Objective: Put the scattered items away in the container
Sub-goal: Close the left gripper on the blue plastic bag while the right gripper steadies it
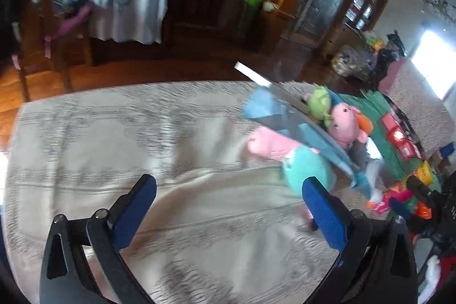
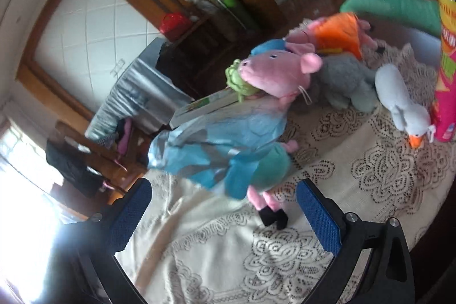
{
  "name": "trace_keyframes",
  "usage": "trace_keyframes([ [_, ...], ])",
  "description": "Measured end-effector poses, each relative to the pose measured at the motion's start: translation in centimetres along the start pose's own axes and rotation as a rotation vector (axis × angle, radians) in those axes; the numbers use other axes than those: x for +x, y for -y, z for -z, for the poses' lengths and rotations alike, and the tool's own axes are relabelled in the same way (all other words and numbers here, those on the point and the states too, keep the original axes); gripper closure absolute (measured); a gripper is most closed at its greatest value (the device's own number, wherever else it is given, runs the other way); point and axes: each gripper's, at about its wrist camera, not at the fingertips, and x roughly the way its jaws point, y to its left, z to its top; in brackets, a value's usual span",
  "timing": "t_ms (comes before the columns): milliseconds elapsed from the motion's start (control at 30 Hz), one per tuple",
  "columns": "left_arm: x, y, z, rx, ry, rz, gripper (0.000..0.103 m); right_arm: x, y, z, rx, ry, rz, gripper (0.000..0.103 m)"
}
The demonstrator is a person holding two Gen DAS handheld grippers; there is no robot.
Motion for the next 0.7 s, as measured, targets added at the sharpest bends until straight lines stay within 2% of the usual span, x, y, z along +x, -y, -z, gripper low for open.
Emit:
trace_keyframes([
  [33, 1.4, 0.9, -0.6, -0.011, -0.026, 0.019, 0.0, 0.4, 0.8, -0.6, 0.024, -0.004, -0.001, 0.0],
  [167, 4.7, 3.2, -2.1, -0.063, -0.036, 0.054, 0.0, 2.6, 3.3, -2.6, 0.1, -0.043, -0.007, 0.0],
  [267, 7.2, 4.5, -2.7, -0.112, -0.075, 0.051, 0.0, 4.5, 4.2, -3.0, 0.128, -0.082, 0.001, 0.0],
  [400, 9.2, 6.0, -3.0, -0.151, -0.079, 0.035, 0.0, 6.4, 3.9, -3.3, 0.105, -0.084, -0.01, 0.0],
  [467, 9.9, 6.5, -2.9, -0.151, -0.088, 0.063, 0.002, 7.2, 3.5, -3.6, 0.075, -0.076, 0.025, 0.001],
  [500, 10.3, 6.8, -2.9, -0.151, -0.093, 0.077, 0.014, 7.6, 3.3, -3.9, 0.061, -0.076, 0.051, 0.002],
  [533, 10.7, 7.1, -2.9, -0.151, -0.098, 0.091, 0.031, 7.9, 3.2, -4.0, 0.055, -0.073, 0.063, 0.011],
  [567, 11.0, 7.3, -2.9, -0.151, -0.103, 0.105, 0.038, 8.0, 3.2, -4.1, 0.058, -0.075, 0.071, 0.021],
  [633, 11.8, 8.0, -2.9, -0.138, -0.119, 0.139, 0.07, 8.1, 3.5, -3.9, 0.065, -0.082, 0.077, 0.022],
  [700, 12.3, 8.6, -2.9, -0.123, -0.129, 0.171, 0.081, 8.3, 3.7, -3.4, 0.061, -0.098, 0.067, 0.028],
])
